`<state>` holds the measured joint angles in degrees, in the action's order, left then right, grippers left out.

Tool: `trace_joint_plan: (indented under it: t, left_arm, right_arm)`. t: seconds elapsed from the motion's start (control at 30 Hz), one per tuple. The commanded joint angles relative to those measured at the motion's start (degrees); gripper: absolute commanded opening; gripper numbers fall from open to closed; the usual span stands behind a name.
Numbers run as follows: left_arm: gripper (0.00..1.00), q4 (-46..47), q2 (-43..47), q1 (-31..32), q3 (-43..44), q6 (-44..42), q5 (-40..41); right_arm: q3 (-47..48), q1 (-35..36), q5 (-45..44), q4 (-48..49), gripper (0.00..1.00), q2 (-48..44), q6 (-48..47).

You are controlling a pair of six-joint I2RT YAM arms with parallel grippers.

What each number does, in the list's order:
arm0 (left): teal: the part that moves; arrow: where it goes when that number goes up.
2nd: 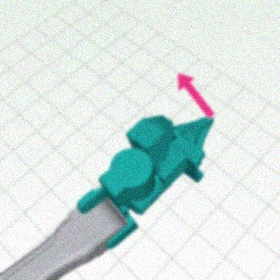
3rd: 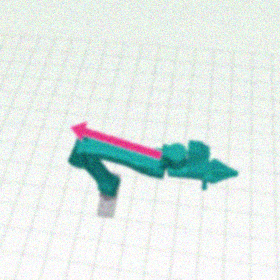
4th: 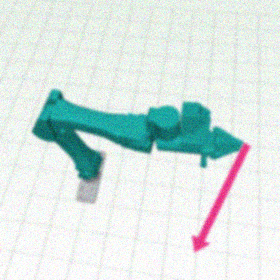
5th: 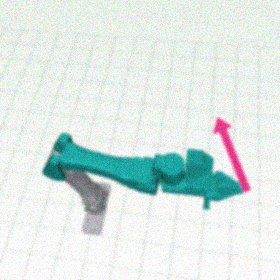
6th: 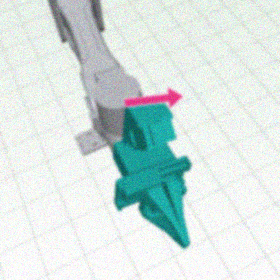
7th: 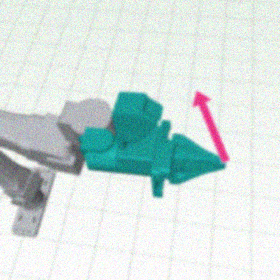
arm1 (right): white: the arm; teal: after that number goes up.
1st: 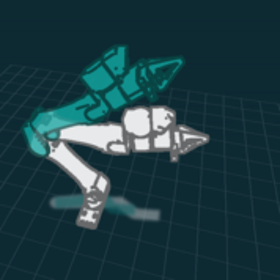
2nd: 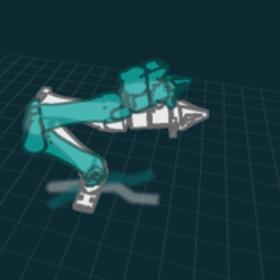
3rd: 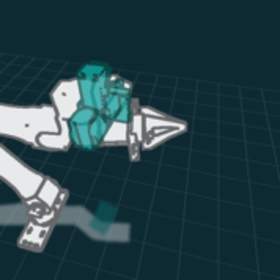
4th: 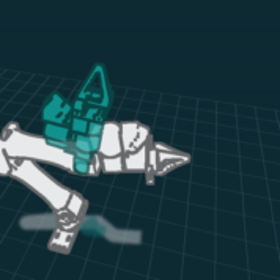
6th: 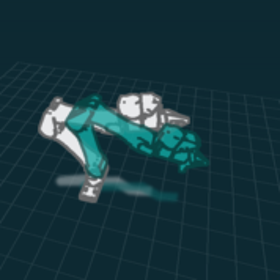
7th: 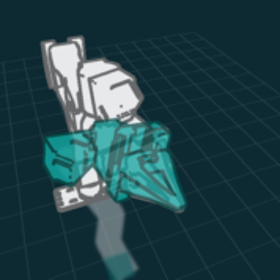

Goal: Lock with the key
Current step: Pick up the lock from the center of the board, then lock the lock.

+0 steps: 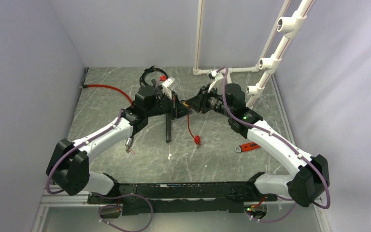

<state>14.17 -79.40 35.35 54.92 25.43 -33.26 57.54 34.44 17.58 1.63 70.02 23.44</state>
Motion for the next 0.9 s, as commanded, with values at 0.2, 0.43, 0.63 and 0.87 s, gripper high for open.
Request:
trace_joint_plan:
  t: [0.2, 0.43, 0.63, 0.87]
  left_arm:
    - [0.0, -29.0, 0.9, -5.0, 13.4, 14.3, 9.9]
    - [0.0, -43.5, 0.7, -6.7, 21.1, 28.5, 23.3]
    - [0.0, -49.4, 0.0, -9.6, 26.2, 39.4, 26.9]
    - [0.0, -47.0, -0.9, -12.0, 30.2, 43.0, 15.3]
  right_arm:
    - [-3.6, 0.0, 1.2, 0.1, 0.84, -8.6, -8.7]
    - [-17.3, 7.3, -6.6, 4.0, 0.86, -12.6, -21.3]
    - [-21.0, 9.8, -11.9, 11.2, 0.93, -8.7, -22.9]
    - [-25.0, 9.9, -7.8, 20.4, 0.91, -5.2, -31.5]
